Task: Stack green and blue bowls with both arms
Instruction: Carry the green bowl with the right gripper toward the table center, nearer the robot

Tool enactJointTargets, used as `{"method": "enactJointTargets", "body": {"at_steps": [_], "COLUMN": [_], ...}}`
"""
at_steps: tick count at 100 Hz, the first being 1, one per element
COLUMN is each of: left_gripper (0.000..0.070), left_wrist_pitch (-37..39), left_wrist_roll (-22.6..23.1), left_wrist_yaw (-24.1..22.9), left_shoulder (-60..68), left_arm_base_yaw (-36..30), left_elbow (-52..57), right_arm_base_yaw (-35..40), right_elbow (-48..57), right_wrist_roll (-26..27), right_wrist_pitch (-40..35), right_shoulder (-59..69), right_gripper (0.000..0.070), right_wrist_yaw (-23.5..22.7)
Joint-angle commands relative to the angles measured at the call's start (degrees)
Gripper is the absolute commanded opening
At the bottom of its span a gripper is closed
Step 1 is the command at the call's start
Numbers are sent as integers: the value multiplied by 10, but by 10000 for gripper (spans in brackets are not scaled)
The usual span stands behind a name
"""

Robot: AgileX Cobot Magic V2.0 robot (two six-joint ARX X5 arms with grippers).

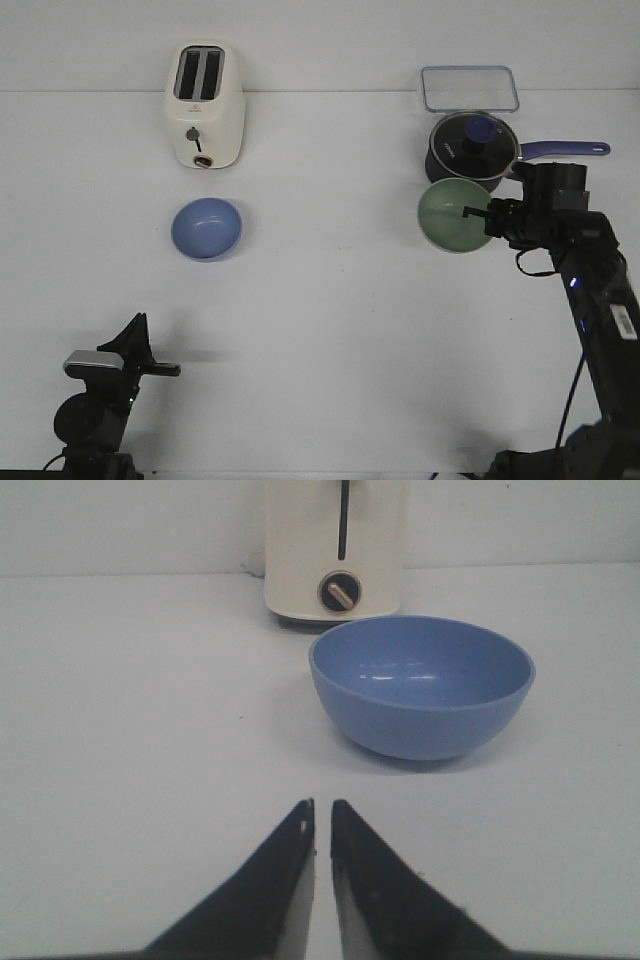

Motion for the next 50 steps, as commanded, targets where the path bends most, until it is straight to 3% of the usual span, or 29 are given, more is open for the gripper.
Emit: {"method": "enactJointTargets", "body": {"at_steps": [1, 24, 50], "left_gripper": [15, 15, 15], "left_wrist_pitch": [7, 7, 7], "left_wrist_roll": [1, 1, 1], "left_wrist_yaw": [1, 1, 1], "left_shoulder": [-1, -1, -1], "left_arm_base_yaw": [0, 0, 0], "left_elbow": [-12, -12, -12], "right_arm_base_yaw": [22, 162, 334], "right_elbow": [-8, -116, -242], "right_wrist_roll": [1, 33, 107], "right_wrist_pitch": [-7, 6, 106], "right_shoulder": [-30, -153, -158], "right_gripper": [0, 0, 0], "right_wrist_yaw": [-14, -22, 7]}}
